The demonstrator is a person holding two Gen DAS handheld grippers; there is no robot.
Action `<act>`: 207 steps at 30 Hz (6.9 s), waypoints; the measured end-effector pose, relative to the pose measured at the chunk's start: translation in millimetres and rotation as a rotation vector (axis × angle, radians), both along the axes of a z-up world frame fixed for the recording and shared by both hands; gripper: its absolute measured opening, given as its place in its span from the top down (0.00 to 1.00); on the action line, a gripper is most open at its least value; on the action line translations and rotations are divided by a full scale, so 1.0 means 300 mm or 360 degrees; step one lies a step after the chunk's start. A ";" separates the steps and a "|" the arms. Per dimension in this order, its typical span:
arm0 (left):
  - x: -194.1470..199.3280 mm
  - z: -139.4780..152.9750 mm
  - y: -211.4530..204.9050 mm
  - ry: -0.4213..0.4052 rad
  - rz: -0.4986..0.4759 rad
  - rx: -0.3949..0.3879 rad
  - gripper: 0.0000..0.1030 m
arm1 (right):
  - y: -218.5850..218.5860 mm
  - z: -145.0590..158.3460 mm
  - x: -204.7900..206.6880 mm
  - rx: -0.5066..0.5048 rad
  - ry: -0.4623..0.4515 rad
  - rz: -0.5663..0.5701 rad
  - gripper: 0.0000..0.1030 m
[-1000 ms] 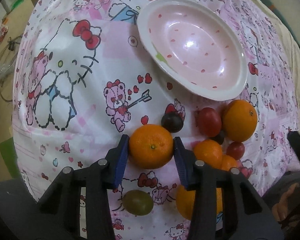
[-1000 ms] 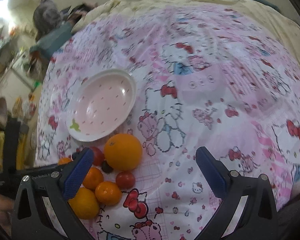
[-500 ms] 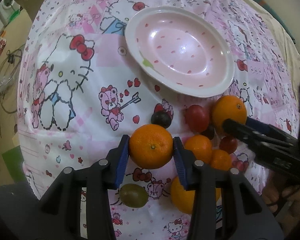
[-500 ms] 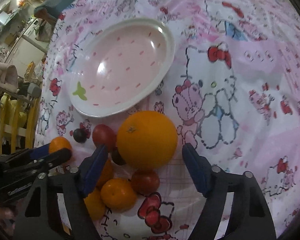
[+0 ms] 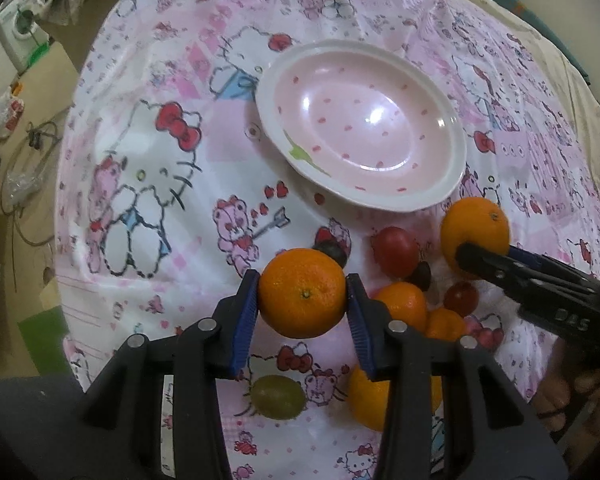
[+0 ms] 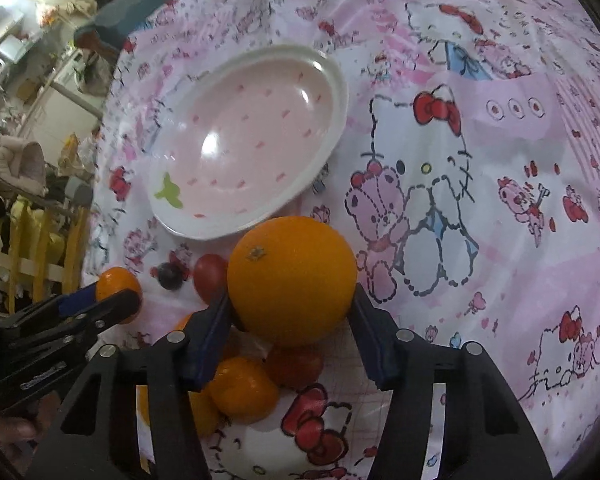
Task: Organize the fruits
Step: 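Carry both fruits onto the pink plate and open both tools, then withdraw both tools from the plate back toward the fruit cluster, then grasp a dark grape with the left tool while the right tool grasps another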
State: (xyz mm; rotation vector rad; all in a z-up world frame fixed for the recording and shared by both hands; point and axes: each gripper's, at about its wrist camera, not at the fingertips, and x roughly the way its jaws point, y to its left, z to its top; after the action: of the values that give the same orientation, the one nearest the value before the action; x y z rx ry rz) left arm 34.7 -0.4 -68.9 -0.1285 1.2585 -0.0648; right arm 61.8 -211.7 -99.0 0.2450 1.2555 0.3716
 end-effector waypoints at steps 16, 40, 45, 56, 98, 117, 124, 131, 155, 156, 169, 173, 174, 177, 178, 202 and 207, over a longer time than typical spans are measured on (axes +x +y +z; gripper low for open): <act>0.073 0.185 0.038 -0.0198 -0.0006 -0.0034 0.64 | -0.058 0.213 0.029 0.0144 -0.0264 -0.0062 0.43; 0.469 0.103 0.061 -0.0151 0.0020 0.0020 0.63 | 0.077 0.073 0.471 -0.0008 -0.0224 0.0149 0.43; 0.491 0.079 0.100 -0.0113 0.0088 -0.0027 0.63 | 0.117 0.008 0.518 -0.0033 -0.0193 0.0200 0.43; 0.496 0.051 0.100 -0.0074 0.0086 -0.0057 0.63 | 0.146 -0.058 0.516 -0.0037 -0.0162 0.0244 0.40; 0.527 0.017 -0.035 -0.0211 -0.0048 -0.0029 0.12 | -0.103 0.164 0.396 -0.0009 -0.0276 -0.0028 0.30; 0.204 0.211 0.064 -0.0237 0.0122 -0.0186 0.12 | -0.179 0.247 0.100 0.0013 -0.0281 -0.0163 0.24; 0.075 0.192 0.090 -0.0188 0.0132 -0.0168 0.12 | -0.194 0.248 -0.009 0.0034 -0.0266 -0.0199 0.21; 0.026 0.066 0.099 -0.0031 0.0172 -0.0200 0.12 | -0.201 0.209 -0.078 0.0113 -0.0204 -0.0281 0.20; 0.113 -0.139 -0.093 0.0195 -0.0005 -0.0006 0.80 | -0.189 0.158 -0.041 0.0209 -0.0096 -0.0311 0.19; 0.110 -0.137 -0.100 0.0184 -0.0019 0.0013 0.80 | -0.181 0.152 -0.037 0.0214 -0.0083 -0.0291 0.19; 0.056 0.050 0.003 0.0070 0.0022 -0.0170 0.81 | -0.012 0.069 0.088 0.0267 0.0226 0.0191 0.42; 0.047 0.068 0.023 0.0060 0.0028 -0.0158 0.81 | 0.055 0.006 0.113 0.0105 0.0307 0.0287 0.42; 0.045 0.067 0.035 0.0075 0.0046 -0.0185 0.81 | 0.073 -0.011 0.112 0.0062 0.0322 0.0321 0.42; 0.064 0.059 0.068 0.0103 0.0097 -0.0239 0.81 | 0.115 -0.041 0.102 -0.0024 0.0338 0.0405 0.47; 0.058 0.054 0.070 0.0105 0.0108 -0.0248 0.81 | 0.122 -0.047 0.100 -0.0044 0.0336 0.0420 0.50; 0.071 0.007 0.058 0.0163 0.0148 -0.0272 0.81 | 0.140 -0.110 0.137 0.0128 0.0460 0.0453 0.78; 0.073 0.009 0.084 0.0140 0.0191 -0.0266 0.81 | 0.089 -0.074 0.121 0.0168 0.0400 0.0398 0.78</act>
State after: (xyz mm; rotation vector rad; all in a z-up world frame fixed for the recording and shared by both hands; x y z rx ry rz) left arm 56.5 24.8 -66.3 -0.3542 1.3297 -0.0614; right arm 98.1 -185.0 -121.2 0.2296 1.5215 0.6384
